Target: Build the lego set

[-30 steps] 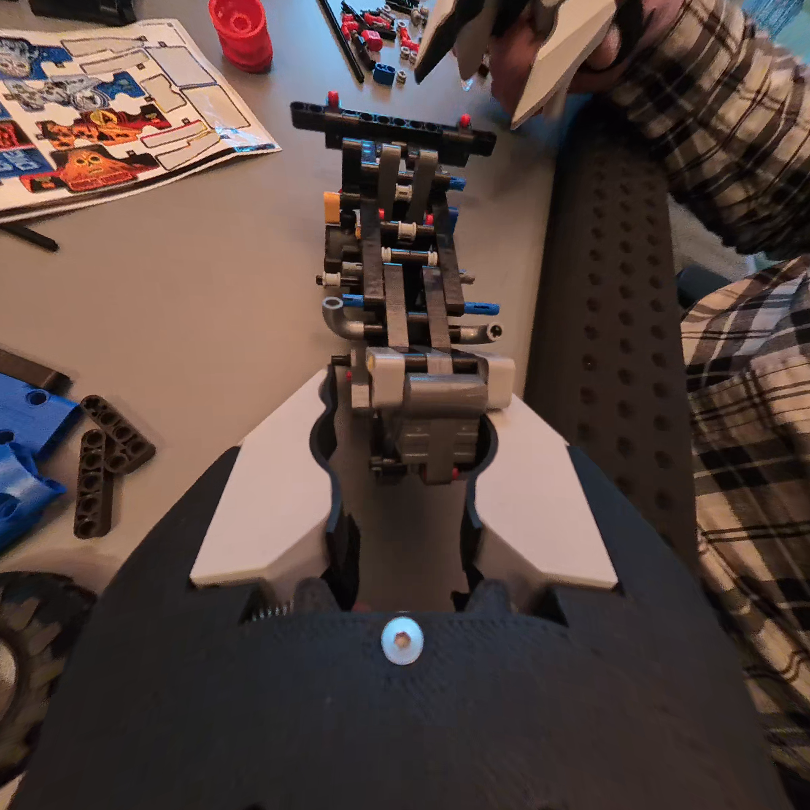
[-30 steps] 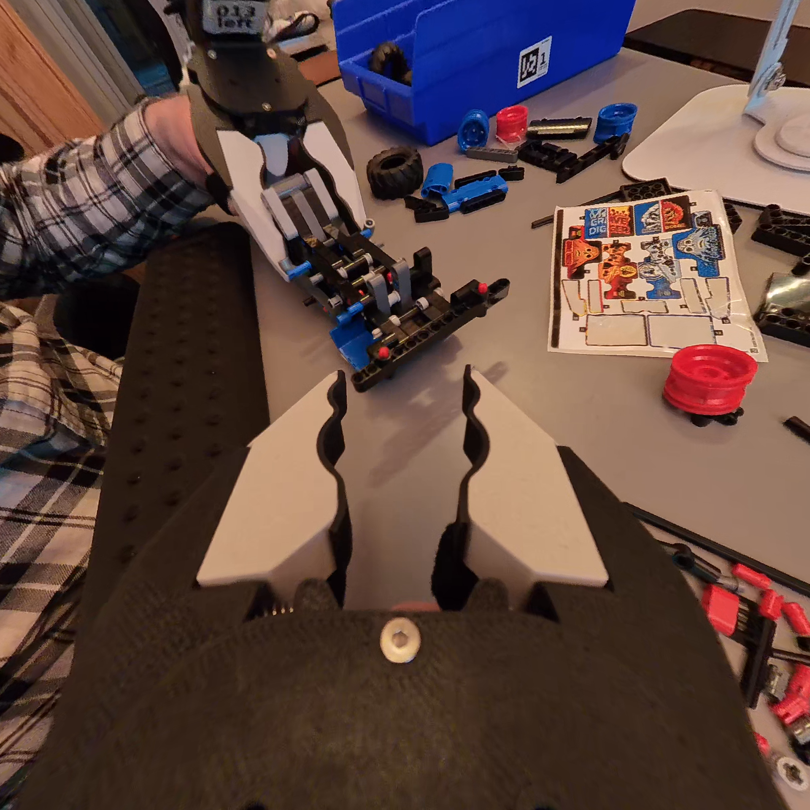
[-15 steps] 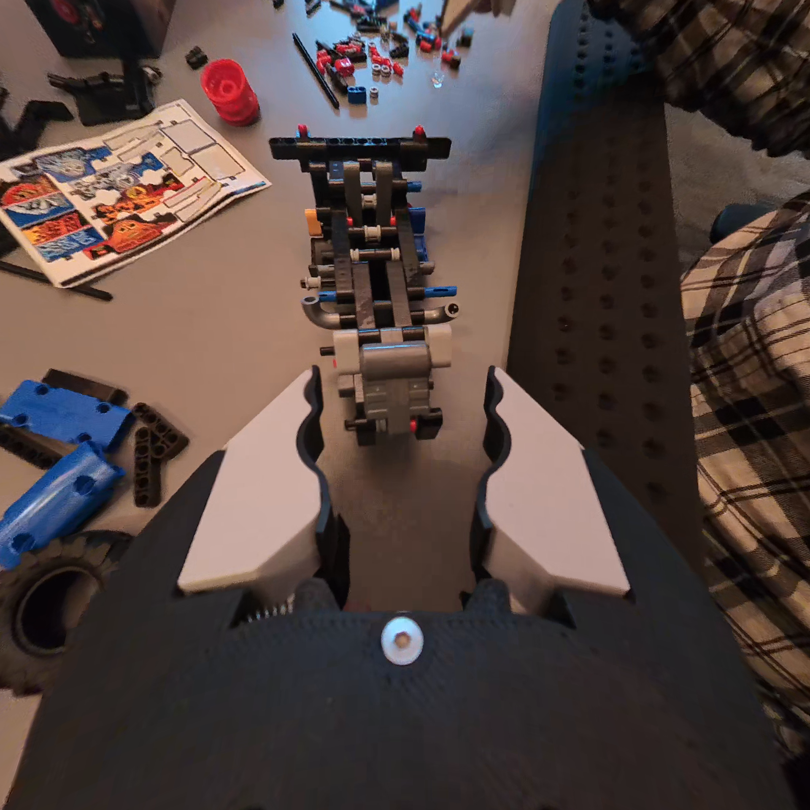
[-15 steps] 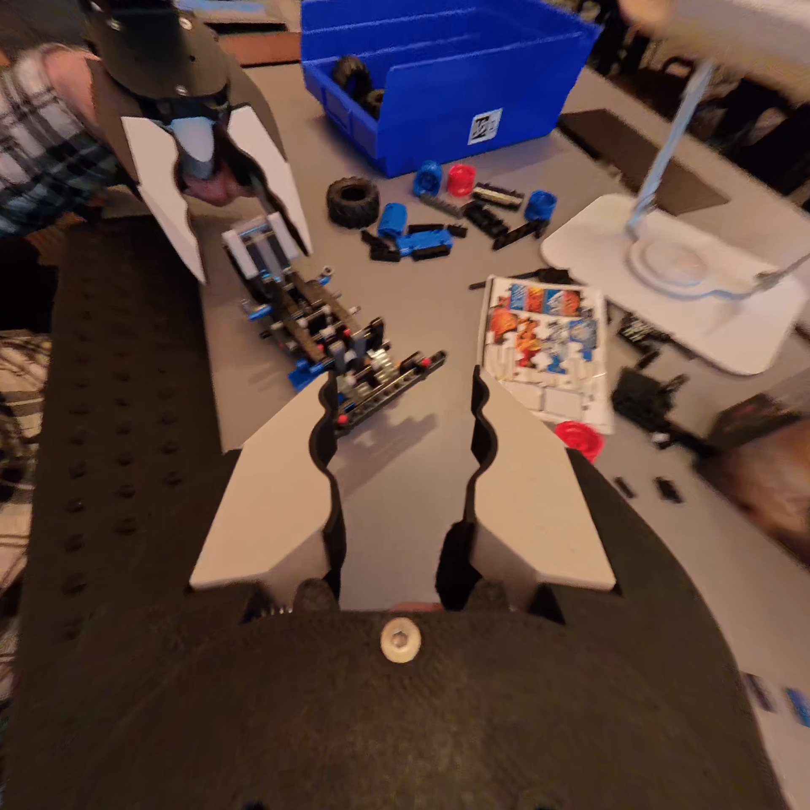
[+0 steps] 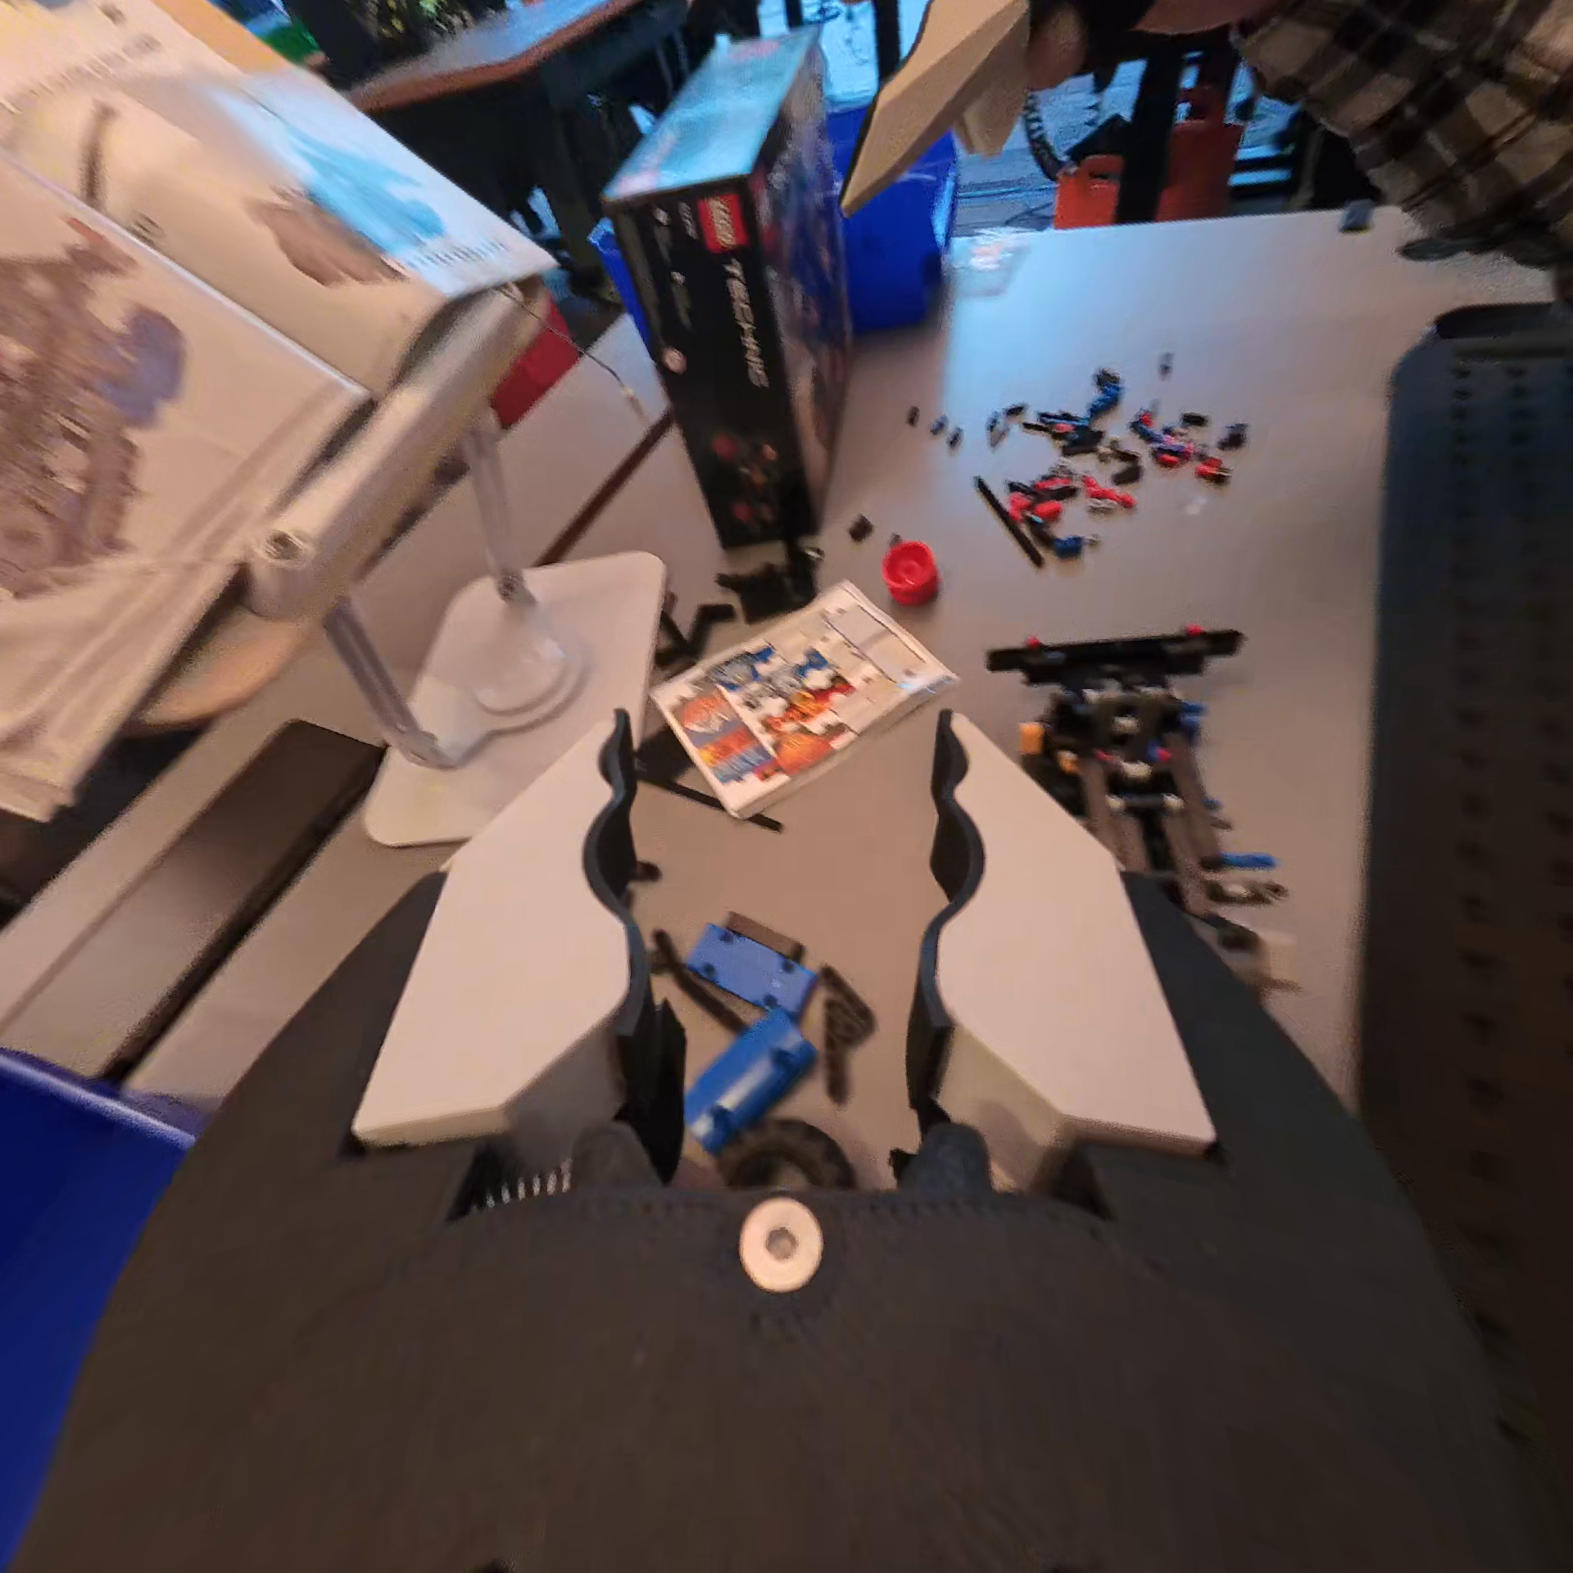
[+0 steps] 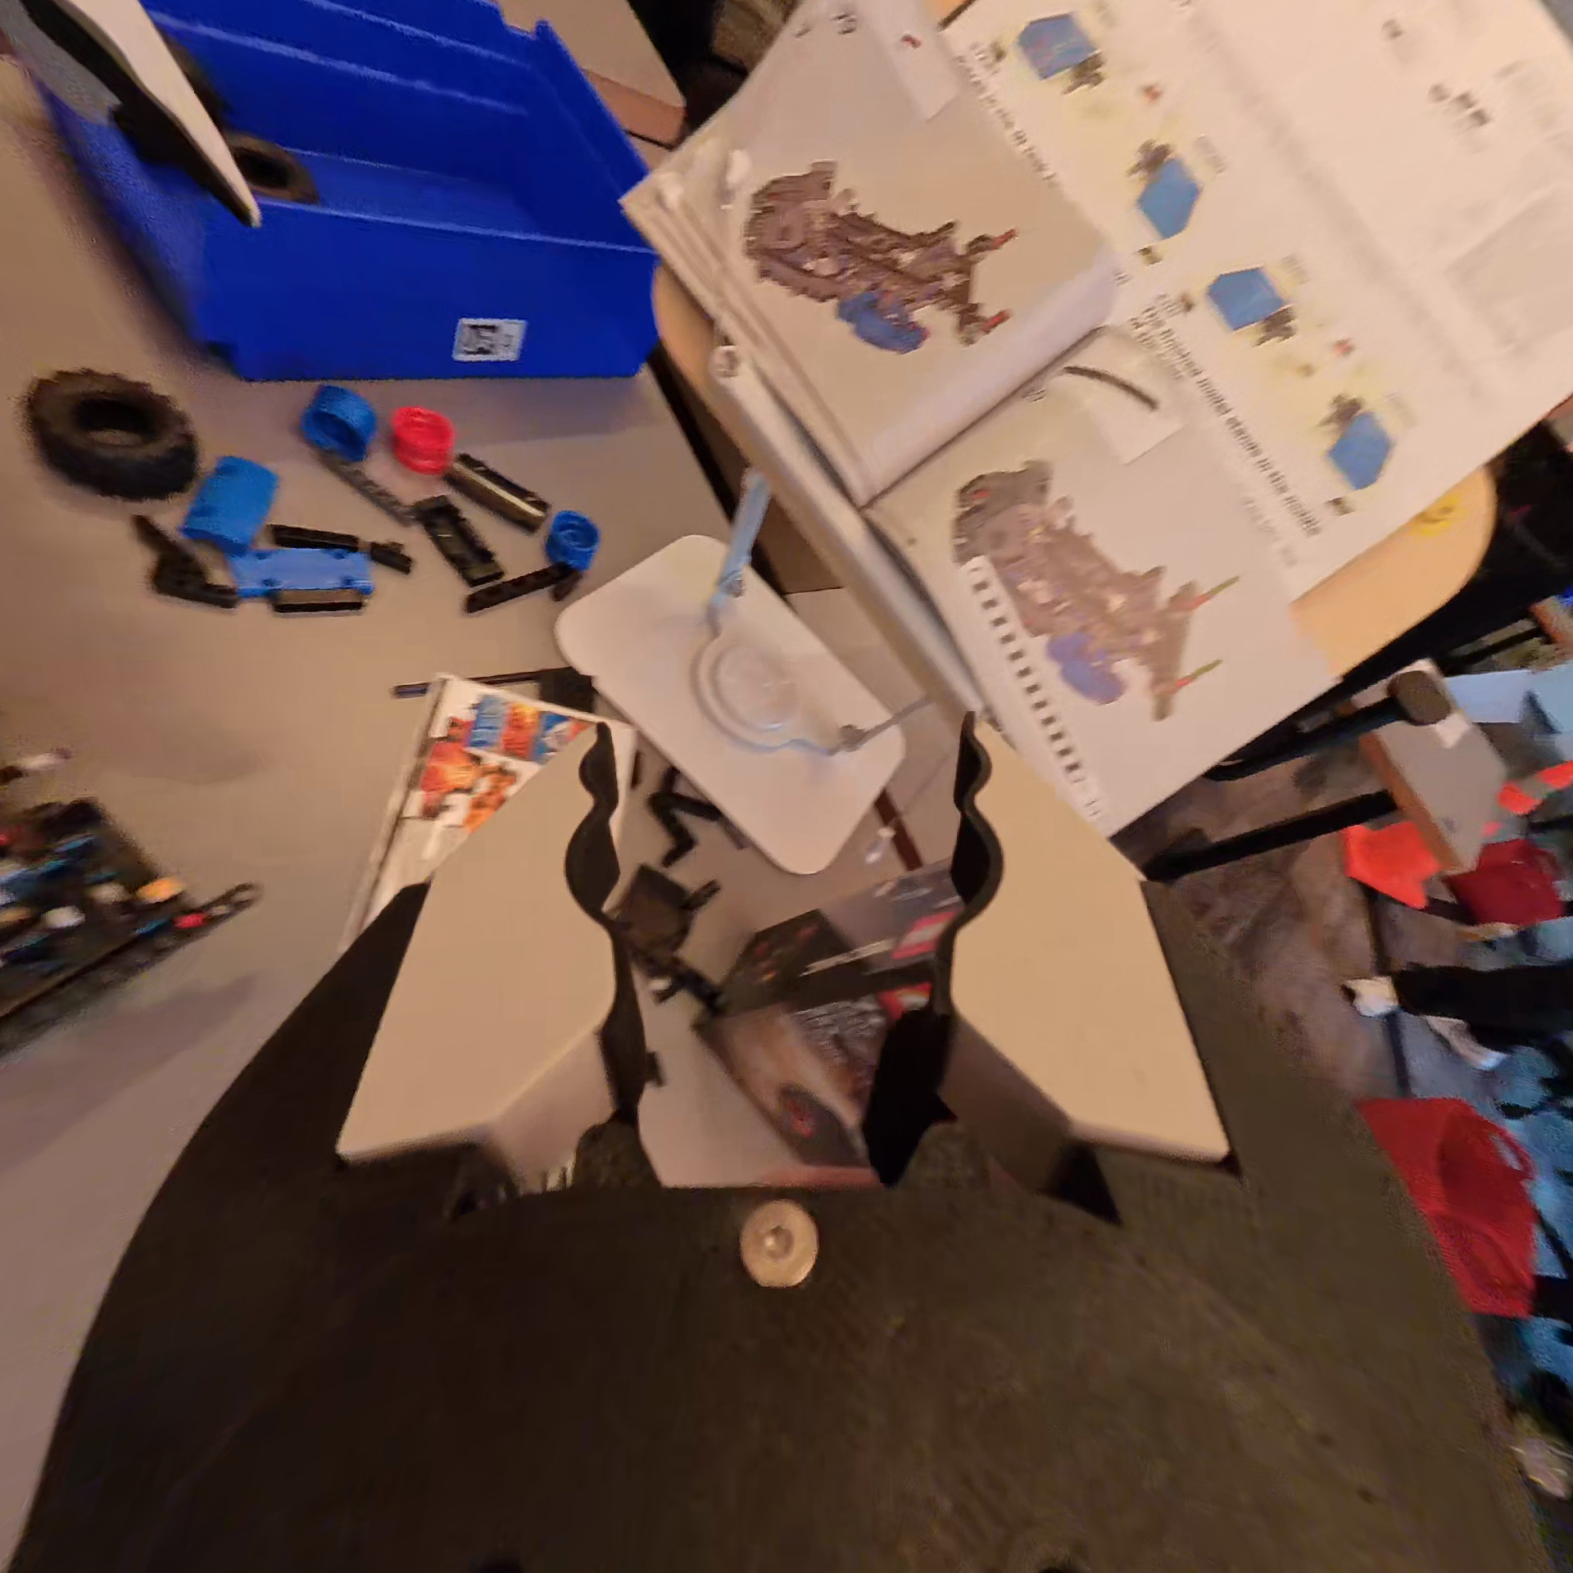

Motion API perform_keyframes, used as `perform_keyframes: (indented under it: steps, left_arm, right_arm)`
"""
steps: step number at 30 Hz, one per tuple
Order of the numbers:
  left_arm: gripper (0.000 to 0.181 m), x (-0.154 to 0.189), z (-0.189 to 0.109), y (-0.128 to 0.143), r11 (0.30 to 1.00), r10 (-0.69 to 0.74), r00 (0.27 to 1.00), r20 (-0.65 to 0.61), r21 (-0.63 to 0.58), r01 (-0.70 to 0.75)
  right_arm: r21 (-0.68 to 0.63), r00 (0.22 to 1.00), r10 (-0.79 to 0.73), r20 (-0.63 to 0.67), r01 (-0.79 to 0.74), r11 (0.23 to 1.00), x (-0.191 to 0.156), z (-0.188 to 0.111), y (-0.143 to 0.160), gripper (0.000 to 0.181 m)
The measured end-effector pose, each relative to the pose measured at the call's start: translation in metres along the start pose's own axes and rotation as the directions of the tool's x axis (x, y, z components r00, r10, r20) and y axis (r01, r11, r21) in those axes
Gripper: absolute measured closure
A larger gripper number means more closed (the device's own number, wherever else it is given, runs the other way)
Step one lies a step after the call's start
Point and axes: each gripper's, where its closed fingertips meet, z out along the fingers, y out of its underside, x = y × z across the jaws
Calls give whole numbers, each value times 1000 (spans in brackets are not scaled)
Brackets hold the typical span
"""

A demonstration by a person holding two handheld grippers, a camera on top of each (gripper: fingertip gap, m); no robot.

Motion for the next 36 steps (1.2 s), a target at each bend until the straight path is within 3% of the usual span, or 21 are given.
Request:
perform_keyframes:
  steps: [5,11,17,22,27,30,33,36]
  left_arm:
    - [114,-64,35,-26,988,154,961,229,-49,-146]
    - [111,-114,85,-43,977,213,921,327,-73,-200]
    - [110,-151,100,-40,987,162,902,400,-58,-151]
    - [109,-164,98,-34,996,82,905,417,-13,-84]
    - [108,-168,98,-30,997,76,906,416,-26,-71]
    - [108,-168,100,-28,997,71,909,410,-30,-64]
    - [108,-164,104,-28,998,69,914,400,-30,-62]
    - [107,-163,107,-26,994,104,908,406,-60,-88]
  right_arm:
    - [-51,990,-84,-111,79,996,67,26,-3,94]
    - [-85,985,-83,-150,71,994,133,61,-1,91]
    - [-205,991,-85,-104,62,977,176,105,26,84]
    - [-205,1000,-4,-27,-2,979,177,132,34,88]
    - [-172,999,35,-7,-36,985,172,140,35,94]
    - [-143,998,59,14,-56,988,169,137,33,123]
    - [-128,999,47,2,-46,991,168,137,34,128]
    - [-141,999,32,12,-30,990,165,136,36,146]
